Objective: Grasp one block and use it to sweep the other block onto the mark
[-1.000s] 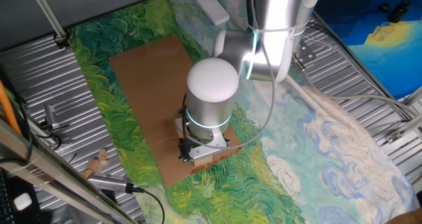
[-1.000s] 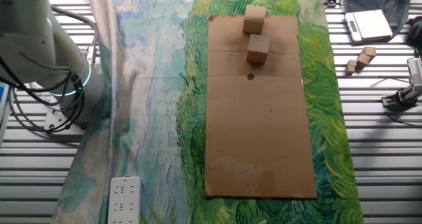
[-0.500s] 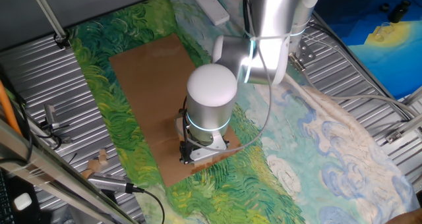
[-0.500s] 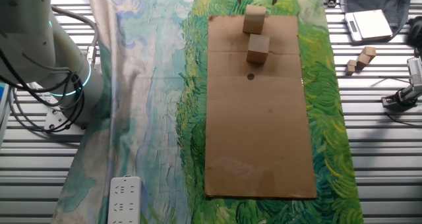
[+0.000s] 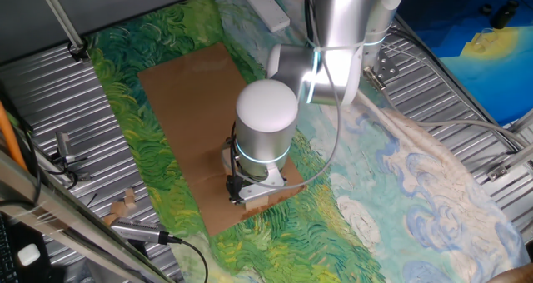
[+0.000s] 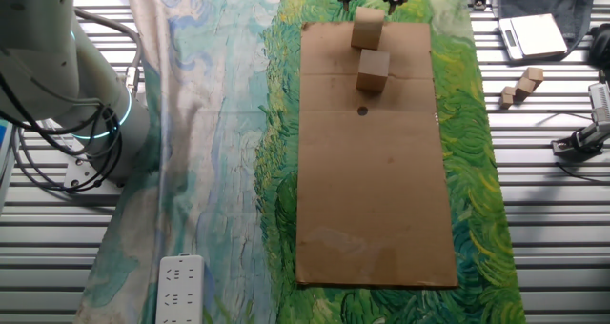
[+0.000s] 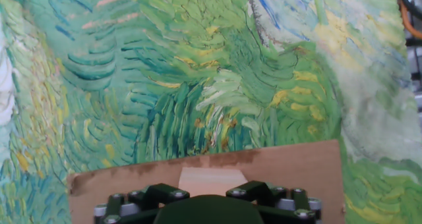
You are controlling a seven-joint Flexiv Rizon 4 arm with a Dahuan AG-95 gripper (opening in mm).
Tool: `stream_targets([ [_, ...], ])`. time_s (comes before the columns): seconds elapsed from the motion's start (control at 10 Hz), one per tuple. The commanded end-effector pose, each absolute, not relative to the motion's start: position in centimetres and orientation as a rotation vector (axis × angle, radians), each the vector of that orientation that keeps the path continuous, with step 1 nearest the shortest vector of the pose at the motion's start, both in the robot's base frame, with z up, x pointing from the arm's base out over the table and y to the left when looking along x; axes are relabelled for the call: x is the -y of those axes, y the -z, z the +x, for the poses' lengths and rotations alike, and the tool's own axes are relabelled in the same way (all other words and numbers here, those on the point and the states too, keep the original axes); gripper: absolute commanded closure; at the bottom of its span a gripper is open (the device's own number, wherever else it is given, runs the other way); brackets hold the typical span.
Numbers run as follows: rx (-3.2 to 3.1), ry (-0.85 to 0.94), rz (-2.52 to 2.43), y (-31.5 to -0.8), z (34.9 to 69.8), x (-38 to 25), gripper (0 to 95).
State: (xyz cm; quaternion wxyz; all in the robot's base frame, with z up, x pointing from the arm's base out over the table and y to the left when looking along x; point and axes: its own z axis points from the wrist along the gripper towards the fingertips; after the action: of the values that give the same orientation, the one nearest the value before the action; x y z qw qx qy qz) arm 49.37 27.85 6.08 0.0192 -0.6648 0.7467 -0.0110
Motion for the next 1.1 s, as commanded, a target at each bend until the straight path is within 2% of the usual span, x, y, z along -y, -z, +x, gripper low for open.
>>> stream_targets([
  [0.1,-2.320,0.037,-2.057,-5.80,49.35,-27.80,19.0],
  [0.4,-2.325,0.044,-2.044,-5.30,49.25,-27.73,19.0],
  [0.5,-2.336,0.046,-2.029,-5.26,49.25,-27.74,57.0],
  [0.6,-2.350,0.044,-2.011,-5.26,49.25,-27.74,57.0],
  [0.7,-2.359,0.048,-1.999,-5.26,49.25,-27.74,95.0],
  [1.1,-2.336,0.049,-2.010,-5.53,49.50,-27.17,95.0],
])
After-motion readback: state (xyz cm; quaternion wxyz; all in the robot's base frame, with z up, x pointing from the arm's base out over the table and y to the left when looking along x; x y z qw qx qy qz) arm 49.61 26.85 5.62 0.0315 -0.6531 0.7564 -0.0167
